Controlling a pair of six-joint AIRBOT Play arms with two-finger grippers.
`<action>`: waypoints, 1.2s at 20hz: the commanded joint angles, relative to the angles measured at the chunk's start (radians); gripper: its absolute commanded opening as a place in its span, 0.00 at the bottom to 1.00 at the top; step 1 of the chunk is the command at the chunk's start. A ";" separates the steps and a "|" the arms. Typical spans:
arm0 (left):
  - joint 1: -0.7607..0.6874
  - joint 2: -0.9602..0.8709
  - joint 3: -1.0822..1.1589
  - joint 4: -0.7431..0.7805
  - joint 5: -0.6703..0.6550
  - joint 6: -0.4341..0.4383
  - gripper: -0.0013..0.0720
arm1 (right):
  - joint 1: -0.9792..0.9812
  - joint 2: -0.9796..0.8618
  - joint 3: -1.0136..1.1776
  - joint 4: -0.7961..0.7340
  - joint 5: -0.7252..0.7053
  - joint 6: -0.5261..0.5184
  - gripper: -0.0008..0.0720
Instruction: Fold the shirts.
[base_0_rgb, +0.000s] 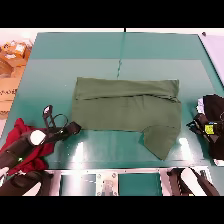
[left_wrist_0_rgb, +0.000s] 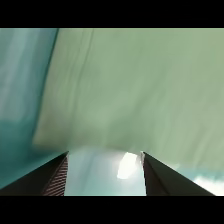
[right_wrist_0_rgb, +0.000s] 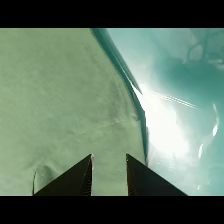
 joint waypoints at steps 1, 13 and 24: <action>-0.026 -0.105 0.004 -0.042 0.142 -0.027 0.75 | 0.000 -0.033 -0.006 0.028 -0.012 0.002 0.37; -0.026 -0.131 0.089 -0.054 0.066 0.086 0.05 | -0.001 -0.042 -0.014 -0.164 0.205 0.081 0.62; -0.026 -0.130 0.089 -0.050 0.059 0.086 0.05 | 0.000 -0.120 -0.312 0.229 -0.101 -0.158 0.62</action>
